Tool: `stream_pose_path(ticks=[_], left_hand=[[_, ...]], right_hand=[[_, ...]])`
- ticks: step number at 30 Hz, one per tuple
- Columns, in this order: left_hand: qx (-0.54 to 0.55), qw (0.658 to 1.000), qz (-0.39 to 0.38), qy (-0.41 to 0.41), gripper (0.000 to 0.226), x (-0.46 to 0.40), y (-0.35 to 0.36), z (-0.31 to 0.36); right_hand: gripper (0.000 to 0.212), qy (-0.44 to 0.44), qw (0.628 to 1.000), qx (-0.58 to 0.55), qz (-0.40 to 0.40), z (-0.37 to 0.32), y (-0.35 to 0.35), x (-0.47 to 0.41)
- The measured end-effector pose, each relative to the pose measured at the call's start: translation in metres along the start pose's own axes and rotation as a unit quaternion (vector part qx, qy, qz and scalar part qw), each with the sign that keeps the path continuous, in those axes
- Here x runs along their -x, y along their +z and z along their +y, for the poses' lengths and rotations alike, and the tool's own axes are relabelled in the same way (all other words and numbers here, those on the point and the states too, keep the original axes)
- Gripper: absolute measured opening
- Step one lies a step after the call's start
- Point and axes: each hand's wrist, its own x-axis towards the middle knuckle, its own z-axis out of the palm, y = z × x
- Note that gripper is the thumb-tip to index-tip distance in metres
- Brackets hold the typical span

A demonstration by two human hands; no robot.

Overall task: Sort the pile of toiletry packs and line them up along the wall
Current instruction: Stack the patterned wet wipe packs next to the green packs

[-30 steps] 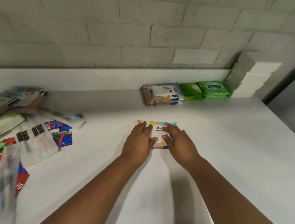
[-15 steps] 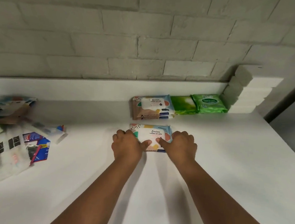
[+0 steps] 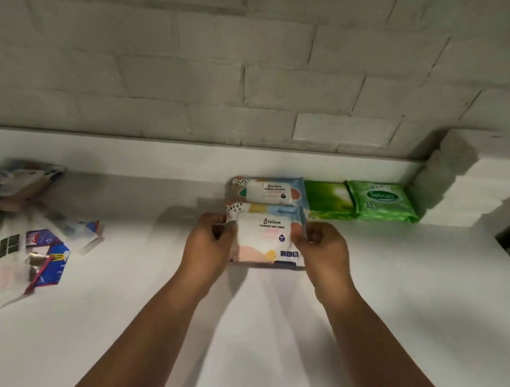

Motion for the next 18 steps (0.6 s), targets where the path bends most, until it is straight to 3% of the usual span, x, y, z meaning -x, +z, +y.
stream_pose_path(ticks=[11,18], left_hand=[[0.015,0.998,0.063,0.002,0.036,-0.089,0.035,0.04],[-0.035,0.996,0.082,-0.001,0.022,-0.106,0.041,0.026]], right_hand=[[0.027,-0.091,0.985,0.145,0.037,-0.026,0.02,-0.1],[0.019,-0.163,0.959,0.23,0.036,-0.019,0.028,-0.114]])
